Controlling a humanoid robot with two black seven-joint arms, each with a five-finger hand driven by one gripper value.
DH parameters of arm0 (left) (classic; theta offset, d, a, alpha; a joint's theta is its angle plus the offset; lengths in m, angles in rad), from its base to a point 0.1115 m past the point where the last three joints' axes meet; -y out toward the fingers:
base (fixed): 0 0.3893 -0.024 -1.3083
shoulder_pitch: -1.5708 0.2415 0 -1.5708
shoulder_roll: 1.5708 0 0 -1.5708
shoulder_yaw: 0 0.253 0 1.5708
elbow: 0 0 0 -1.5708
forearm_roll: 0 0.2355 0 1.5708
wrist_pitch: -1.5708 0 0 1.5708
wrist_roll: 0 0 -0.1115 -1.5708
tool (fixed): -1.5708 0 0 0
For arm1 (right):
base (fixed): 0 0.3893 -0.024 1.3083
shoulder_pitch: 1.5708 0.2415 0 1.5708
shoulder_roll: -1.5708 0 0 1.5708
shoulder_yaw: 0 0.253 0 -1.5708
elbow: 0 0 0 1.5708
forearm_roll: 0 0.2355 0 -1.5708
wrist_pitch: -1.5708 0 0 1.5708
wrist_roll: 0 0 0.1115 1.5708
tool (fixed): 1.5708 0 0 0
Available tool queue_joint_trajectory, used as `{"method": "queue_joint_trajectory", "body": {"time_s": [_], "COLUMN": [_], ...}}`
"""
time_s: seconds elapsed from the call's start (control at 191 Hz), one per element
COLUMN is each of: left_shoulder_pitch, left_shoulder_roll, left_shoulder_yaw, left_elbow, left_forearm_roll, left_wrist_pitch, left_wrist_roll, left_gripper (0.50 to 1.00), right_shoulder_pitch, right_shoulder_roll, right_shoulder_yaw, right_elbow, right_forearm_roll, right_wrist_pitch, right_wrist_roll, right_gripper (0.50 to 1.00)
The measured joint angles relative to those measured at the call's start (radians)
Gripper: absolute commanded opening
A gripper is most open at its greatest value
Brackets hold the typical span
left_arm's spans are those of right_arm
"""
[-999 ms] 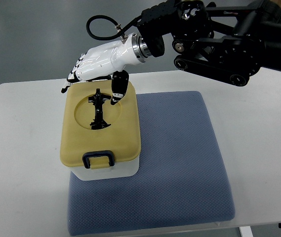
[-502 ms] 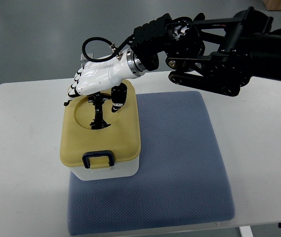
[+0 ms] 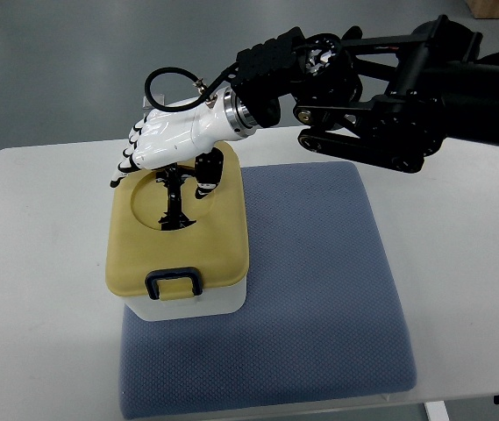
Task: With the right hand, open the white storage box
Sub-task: 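Lower the right hand onto the black handle on the yellow lid, then close the right hand fingers around the black lid handle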
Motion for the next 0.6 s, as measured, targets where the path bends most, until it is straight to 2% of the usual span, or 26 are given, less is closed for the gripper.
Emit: {"method": "queue_joint_trajectory", "body": {"time_s": [0.068,0.162,0.235,0.366,0.455,0.56,0.601], "left_shoulder_pitch": [0.0,0.0,0.0,0.0,0.0,0.0,0.0], "left_shoulder_roll": [0.0,0.0,0.0,0.0,0.0,0.0,0.0], "left_shoulder_yaw": [0.0,0.0,0.0,0.0,0.0,0.0,0.0], "left_elbow": [0.0,0.0,0.0,0.0,0.0,0.0,0.0], "left_forearm_roll": [0.0,0.0,0.0,0.0,0.0,0.0,0.0], "left_wrist_pitch": [0.0,0.0,0.0,0.0,0.0,0.0,0.0], "left_wrist_roll": [0.0,0.0,0.0,0.0,0.0,0.0,0.0], "left_gripper": [1.0,1.0,1.0,1.0,1.0,1.0,1.0], "right_shoulder_pitch": [0.0,0.0,-0.001,-0.004,-0.007,-0.009,-0.01], "right_shoulder_roll": [-0.001,-0.001,-0.001,-0.002,-0.002,-0.003,-0.003], "right_shoulder_yaw": [-0.001,-0.006,-0.016,-0.024,-0.025,-0.025,-0.026], "right_elbow": [-0.001,-0.001,-0.001,-0.002,-0.002,-0.002,-0.002], "right_forearm_roll": [0.0,0.0,0.0,0.0,0.0,0.0,0.0], "right_wrist_pitch": [0.001,0.001,0.001,0.0,-0.001,-0.004,-0.008], "right_wrist_roll": [0.0,0.0,0.0,0.0,0.0,0.0,0.001], "right_gripper": [0.899,0.832,0.827,0.789,0.746,0.658,0.648]}}
